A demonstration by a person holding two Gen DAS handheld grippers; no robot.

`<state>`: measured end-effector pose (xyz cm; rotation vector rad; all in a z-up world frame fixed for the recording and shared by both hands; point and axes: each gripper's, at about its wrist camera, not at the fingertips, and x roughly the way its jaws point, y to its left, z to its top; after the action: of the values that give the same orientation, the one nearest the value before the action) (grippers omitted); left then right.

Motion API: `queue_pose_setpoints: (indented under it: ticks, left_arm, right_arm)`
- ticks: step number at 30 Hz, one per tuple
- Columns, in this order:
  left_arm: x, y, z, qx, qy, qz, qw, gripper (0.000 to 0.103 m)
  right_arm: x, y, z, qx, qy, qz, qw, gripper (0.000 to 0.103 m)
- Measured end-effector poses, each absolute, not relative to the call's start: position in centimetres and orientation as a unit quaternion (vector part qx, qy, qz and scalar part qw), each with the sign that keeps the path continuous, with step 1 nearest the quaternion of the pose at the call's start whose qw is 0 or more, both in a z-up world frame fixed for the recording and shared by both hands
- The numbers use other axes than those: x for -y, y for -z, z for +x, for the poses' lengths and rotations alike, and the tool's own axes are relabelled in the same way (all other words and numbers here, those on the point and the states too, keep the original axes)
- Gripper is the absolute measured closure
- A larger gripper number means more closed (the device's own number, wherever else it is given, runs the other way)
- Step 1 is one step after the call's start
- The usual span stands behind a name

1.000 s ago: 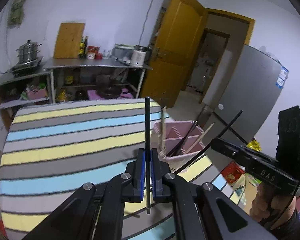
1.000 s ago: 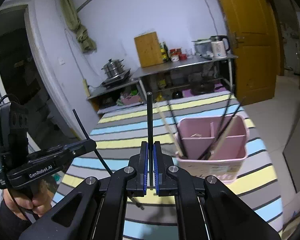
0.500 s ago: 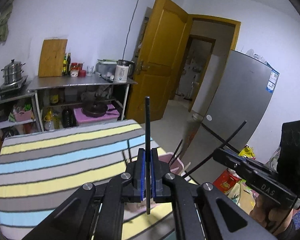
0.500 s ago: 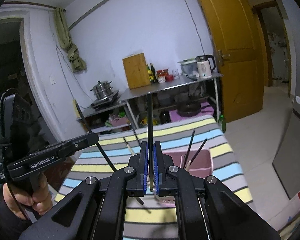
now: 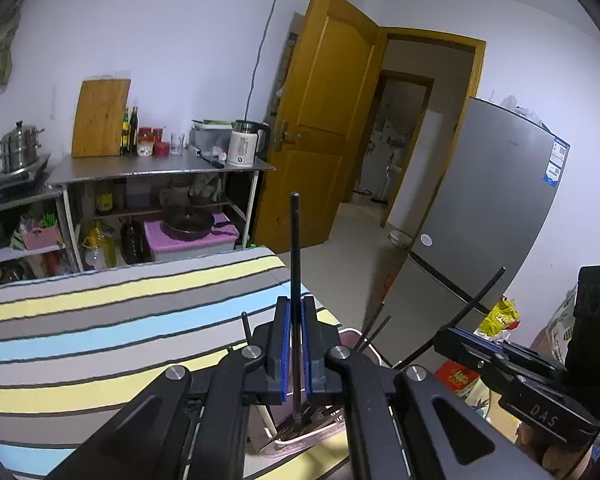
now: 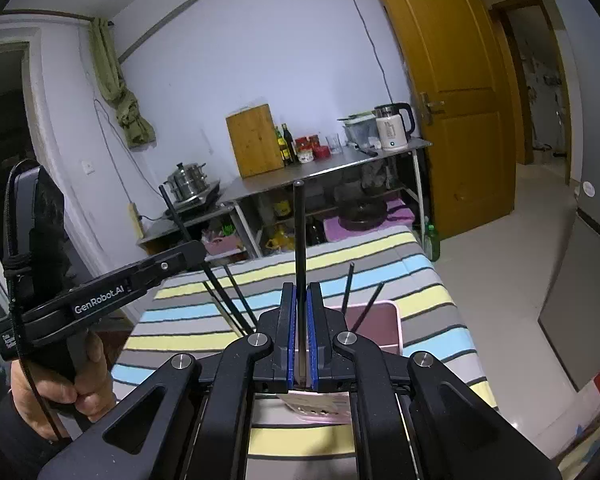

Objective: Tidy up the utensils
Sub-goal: 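Lower both black chopsticks into the pink holder and open both tools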

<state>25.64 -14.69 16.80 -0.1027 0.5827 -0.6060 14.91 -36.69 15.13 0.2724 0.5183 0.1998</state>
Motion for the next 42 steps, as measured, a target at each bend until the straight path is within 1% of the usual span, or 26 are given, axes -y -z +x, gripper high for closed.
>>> queue_pose_setpoints:
  ticks: [8, 18, 24, 27, 32, 33, 35, 42]
  left_arm:
    - [16.0, -13.6, 26.9, -0.295, 0.299, -0.039, 0.907, 0.098]
    - [16.5, -10.9, 27.3, -0.31, 0.301, -0.025, 0.902, 0.098]
    - [17.2, -10.3, 27.2, -0.315, 0.306, -0.016, 0.898, 0.098]
    - [17.4, -9.6, 27.3, -0.33, 0.306, -0.013, 0.893, 0.098]
    - [17.2, -9.3, 26.9, -0.334, 0.305, -0.012, 0.892, 0.097]
    - [17.0, -9.3, 26.9, -0.335, 0.304, -0.014, 0.892, 0.097]
    - [16.7, -9.4, 26.6, -0.335, 0.301, -0.016, 0.893, 0.097]
    - [15.0, -10.2, 24.8, -0.326, 0.296, -0.028, 0.897, 0.094]
  right_arm:
    - [36.1, -12.9, 15.9, -0.273, -0.093, 0.123, 0.949, 0.098]
    - [35.5, -10.9, 16.6, -0.293, -0.092, 0.115, 0.945, 0.098]
    - [35.1, -10.5, 16.9, -0.295, -0.091, 0.105, 0.945, 0.098]
    - [35.0, -9.9, 17.3, -0.31, -0.088, 0.107, 0.941, 0.098]
    - [35.6, -9.7, 17.3, -0.319, -0.086, 0.122, 0.936, 0.097]
    - [35.8, -9.7, 17.2, -0.317, -0.085, 0.123, 0.937, 0.097]
    - [36.0, -10.0, 17.0, -0.313, -0.083, 0.123, 0.938, 0.091]
    - [36.0, -11.2, 15.6, -0.3, -0.087, 0.119, 0.942, 0.09]
